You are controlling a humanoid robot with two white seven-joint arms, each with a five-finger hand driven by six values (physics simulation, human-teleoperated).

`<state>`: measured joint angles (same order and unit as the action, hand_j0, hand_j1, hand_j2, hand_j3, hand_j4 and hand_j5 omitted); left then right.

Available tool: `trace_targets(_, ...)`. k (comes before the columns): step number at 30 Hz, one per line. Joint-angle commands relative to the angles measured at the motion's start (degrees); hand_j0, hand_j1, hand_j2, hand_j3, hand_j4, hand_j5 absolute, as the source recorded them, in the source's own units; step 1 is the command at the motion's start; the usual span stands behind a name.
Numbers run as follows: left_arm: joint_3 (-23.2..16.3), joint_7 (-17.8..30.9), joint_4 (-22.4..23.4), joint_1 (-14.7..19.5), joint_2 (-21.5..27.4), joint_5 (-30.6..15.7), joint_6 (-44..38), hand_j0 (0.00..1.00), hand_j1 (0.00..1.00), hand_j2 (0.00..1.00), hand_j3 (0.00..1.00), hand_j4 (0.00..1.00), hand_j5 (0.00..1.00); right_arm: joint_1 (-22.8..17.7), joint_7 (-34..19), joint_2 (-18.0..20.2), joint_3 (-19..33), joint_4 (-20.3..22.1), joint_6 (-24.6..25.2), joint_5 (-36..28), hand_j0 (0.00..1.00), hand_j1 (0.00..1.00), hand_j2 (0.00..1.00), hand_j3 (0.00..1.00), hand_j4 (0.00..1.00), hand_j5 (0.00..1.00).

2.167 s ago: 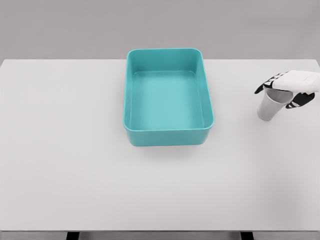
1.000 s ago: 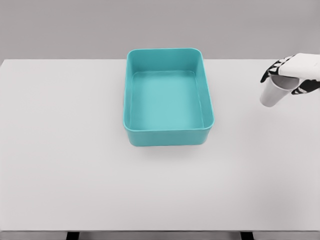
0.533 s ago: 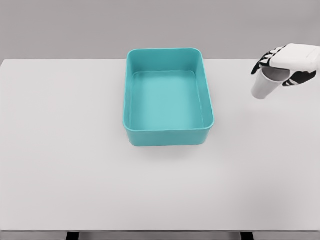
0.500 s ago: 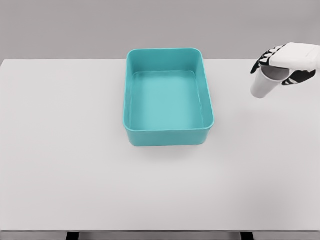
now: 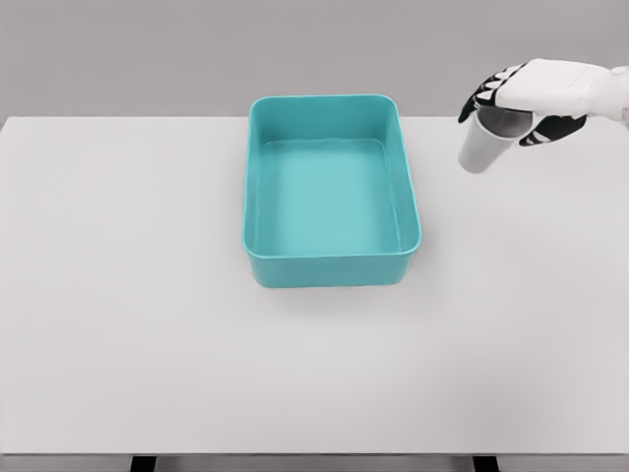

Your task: Put the paper cup into the basket with your right arm

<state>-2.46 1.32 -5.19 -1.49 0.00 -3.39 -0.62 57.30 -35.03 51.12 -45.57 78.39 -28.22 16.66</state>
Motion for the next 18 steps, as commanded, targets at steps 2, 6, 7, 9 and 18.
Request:
trace_targets(2,0.0,0.0,0.0,0.0,0.0,0.0,0.0,1.0,1.0,1.0,1.0,1.0,1.0,0.4,0.0,-1.6,0.0,-0.1,0.3,-0.2,0.77,0.77,0.77,0.77,0.77,0.77)
trace_targets(6,0.0,0.1,0.0,0.0,0.0,0.1,0.0,1.0,1.0,1.0,1.0,1.0,1.0,1.5,0.0,-3.8,0.0,-0.3,0.4,-0.3,0.77,0.77,0.77,0.77,0.77,0.77)
trace_targets(7,0.0,0.0,0.0,0.0,0.0,0.0,0.0,1.0,1.0,1.0,1.0,1.0,1.0,1.6,0.0,-4.3,0.0,-0.3,0.5,-0.3,0.77,0.77,0.77,0.77,0.77,0.77)
trace_targets(9,0.0,0.1,0.0,0.0,0.0,0.1,0.0,1.0,1.0,1.0,1.0,1.0,1.0,1.8,0.0,-4.5,0.0,-0.2,0.5,-0.3,0.77,0.77,0.77,0.77,0.77,0.77)
trace_targets(18,0.0,0.0,0.0,0.0,0.0,0.0,0.0,1.0,1.0,1.0,1.0,1.0,1.0,2.7,0.0,-7.9,-0.4,-0.8,0.6,-0.3,0.77,0.77,0.77,0.77,0.77,0.77)
